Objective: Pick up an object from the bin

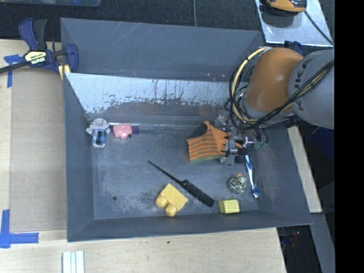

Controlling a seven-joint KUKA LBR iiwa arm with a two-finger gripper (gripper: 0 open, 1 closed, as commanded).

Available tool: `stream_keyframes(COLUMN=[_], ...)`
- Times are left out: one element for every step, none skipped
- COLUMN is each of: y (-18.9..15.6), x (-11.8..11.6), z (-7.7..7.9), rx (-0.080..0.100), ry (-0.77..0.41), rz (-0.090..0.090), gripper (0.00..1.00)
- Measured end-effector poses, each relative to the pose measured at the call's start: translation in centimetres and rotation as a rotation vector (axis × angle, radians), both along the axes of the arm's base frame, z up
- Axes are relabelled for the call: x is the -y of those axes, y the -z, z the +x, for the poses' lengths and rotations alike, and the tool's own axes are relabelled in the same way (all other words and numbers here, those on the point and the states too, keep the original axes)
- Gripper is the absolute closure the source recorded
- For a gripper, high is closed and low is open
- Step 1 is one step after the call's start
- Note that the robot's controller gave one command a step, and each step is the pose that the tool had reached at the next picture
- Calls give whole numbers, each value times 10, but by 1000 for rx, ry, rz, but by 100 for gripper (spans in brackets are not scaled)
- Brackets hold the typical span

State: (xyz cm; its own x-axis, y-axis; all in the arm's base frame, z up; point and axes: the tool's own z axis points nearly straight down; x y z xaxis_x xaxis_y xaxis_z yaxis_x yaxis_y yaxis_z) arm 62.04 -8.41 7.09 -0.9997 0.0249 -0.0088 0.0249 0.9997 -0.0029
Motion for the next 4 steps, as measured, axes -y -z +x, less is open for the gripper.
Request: stream_keyframes(y=[0,-3,-3,-25], x=[11,-2,-2,-2], z=[2,2,2,1], rx=[0,6,6,3], ry=[-64,12,11,11], rz=[3,1,1,1], gripper=[0,100,100,100])
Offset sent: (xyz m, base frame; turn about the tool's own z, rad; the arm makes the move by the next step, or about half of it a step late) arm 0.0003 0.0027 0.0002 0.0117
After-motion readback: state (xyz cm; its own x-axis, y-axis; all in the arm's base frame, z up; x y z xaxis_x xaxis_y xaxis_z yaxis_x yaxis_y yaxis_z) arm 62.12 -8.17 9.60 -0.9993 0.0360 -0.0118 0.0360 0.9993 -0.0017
